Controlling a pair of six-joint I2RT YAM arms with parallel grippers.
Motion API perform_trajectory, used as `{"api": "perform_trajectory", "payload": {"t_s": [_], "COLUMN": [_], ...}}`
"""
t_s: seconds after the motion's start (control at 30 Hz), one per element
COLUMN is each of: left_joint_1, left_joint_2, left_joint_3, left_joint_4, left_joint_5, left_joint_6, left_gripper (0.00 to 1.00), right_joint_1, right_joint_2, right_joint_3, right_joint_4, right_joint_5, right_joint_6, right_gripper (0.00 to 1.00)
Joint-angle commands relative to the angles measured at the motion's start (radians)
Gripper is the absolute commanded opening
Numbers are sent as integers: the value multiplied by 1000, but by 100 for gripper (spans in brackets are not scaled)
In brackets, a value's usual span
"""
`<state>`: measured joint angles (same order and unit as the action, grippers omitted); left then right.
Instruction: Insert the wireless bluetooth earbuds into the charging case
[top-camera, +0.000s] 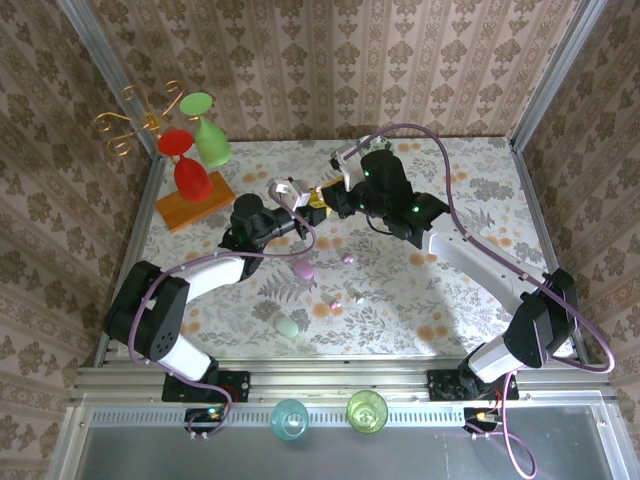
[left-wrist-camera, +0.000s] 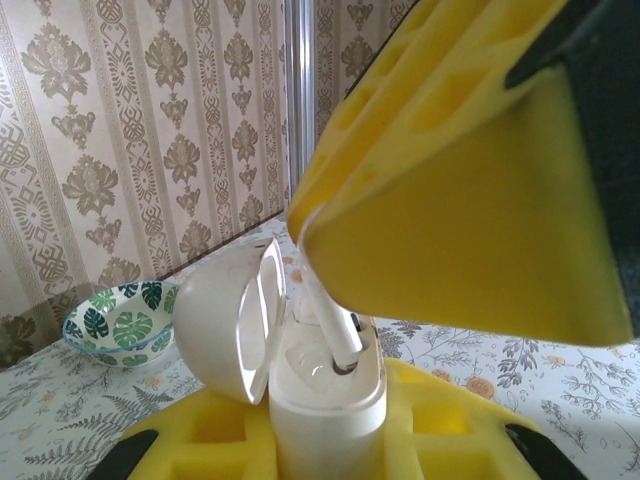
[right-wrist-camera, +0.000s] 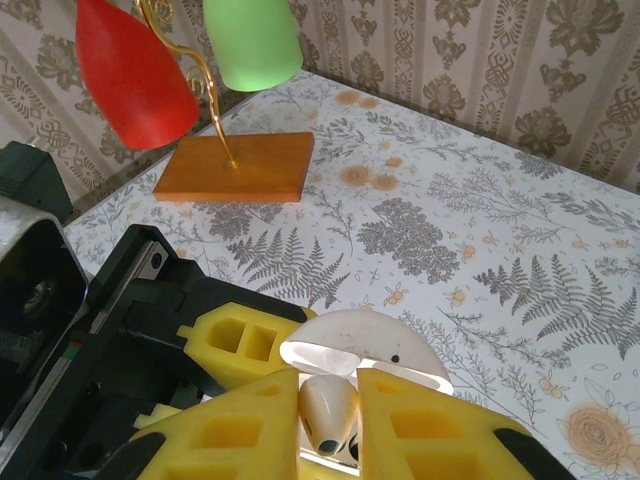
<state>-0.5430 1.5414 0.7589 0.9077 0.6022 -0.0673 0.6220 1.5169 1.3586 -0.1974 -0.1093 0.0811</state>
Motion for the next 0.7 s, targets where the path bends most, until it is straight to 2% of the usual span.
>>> {"api": "perform_trajectory", "payload": {"t_s": [0.0,0.23,0.47,0.67], "left_joint_1": [-5,-6,-6,-3], "left_joint_2": [5,5,11,11], "left_joint_3": [29,33,25,17], "left_joint_4": [20,20,26,40], "left_joint_5": [-1,1,1,3], "left_joint_6": [-29,-28,-26,-22], "left_gripper": [0,0,0,0], "right_joint_1": [4,8,-2,-39], "right_joint_2": [19,1,-58,-115], "right_joint_3": [23,23,16,-35], "right_joint_4": [-36,-27,0,47], "right_joint_5": [-3,-14,-3,3], "right_joint_6": [-21,-2,51,132], "right_gripper": [24,30,50,54]}}
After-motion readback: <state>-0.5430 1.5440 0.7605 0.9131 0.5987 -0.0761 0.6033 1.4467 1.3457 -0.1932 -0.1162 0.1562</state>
